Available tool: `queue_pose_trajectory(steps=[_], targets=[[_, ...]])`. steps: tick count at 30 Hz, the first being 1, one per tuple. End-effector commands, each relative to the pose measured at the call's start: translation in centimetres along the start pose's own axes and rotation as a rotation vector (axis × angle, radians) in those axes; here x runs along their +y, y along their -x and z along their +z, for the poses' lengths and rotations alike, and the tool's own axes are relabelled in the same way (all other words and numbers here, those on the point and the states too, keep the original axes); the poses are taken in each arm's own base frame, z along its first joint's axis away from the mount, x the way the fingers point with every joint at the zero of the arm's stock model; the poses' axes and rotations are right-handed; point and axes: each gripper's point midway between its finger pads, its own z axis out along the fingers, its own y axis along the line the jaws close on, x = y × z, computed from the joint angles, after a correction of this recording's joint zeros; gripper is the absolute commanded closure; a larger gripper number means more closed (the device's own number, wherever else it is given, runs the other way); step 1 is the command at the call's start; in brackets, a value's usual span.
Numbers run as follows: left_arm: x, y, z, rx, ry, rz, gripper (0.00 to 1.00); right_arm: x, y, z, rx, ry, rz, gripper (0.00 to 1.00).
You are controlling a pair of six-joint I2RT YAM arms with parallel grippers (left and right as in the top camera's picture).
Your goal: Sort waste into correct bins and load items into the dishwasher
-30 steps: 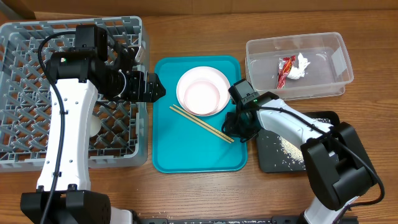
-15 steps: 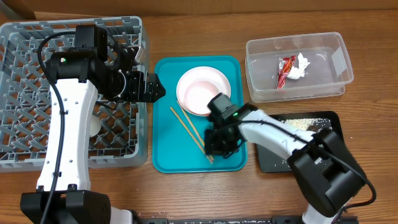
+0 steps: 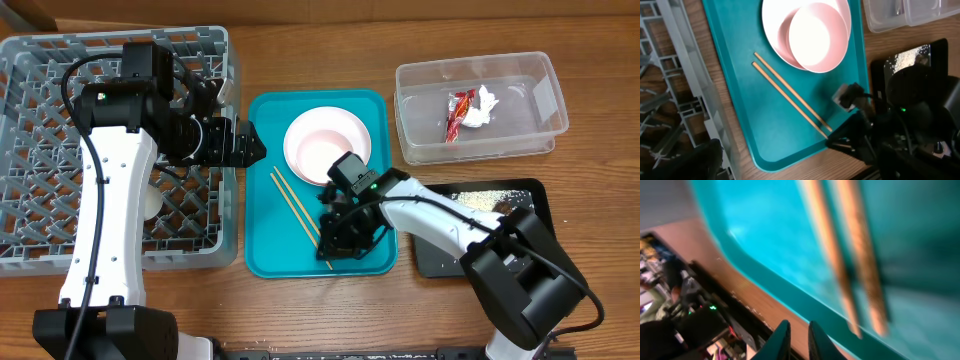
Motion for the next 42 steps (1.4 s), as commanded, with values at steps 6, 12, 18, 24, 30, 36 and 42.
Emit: queue_pose_trajectory(steps=[6, 12, 18, 24, 30, 36, 42], targets=[[-0.2, -1.5, 0.6, 0.053, 0.081, -0.338, 0.00, -4.3, 4.4, -12.8, -0.326, -0.361, 0.079, 0.75], [-1.1, -3.9, 4.3, 0.105, 0.246, -0.502, 0.00, -6.3, 4.6, -21.7, -0.535, -0.325, 0.194, 0.73], [-0.8, -7.0, 8.8, 0.113, 0.398, -0.615, 0.00, -9.6, 3.2, -25.0, -0.576, -0.324, 0.328, 0.73], [-0.4, -8.9, 13.6, 0.099, 0.402, -0.564, 0.00, -10.9, 2.7, -25.6, -0.570, -0.326, 0.381, 0.74], [0.9, -9.7, 16.5, 0.075, 0.399, -0.495, 0.05, -10.5, 2.7, -25.4, -0.564, -0.304, 0.376, 0.74], [2.5, -11.1, 18.4, 0.144, 0.463, -0.454, 0.03, -10.5, 2.6, -25.3, -0.560, -0.302, 0.377, 0.74], [3.6, -11.8, 20.6, 0.203, 0.483, -0.396, 0.03, -10.5, 2.6, -25.3, -0.558, -0.302, 0.378, 0.74]])
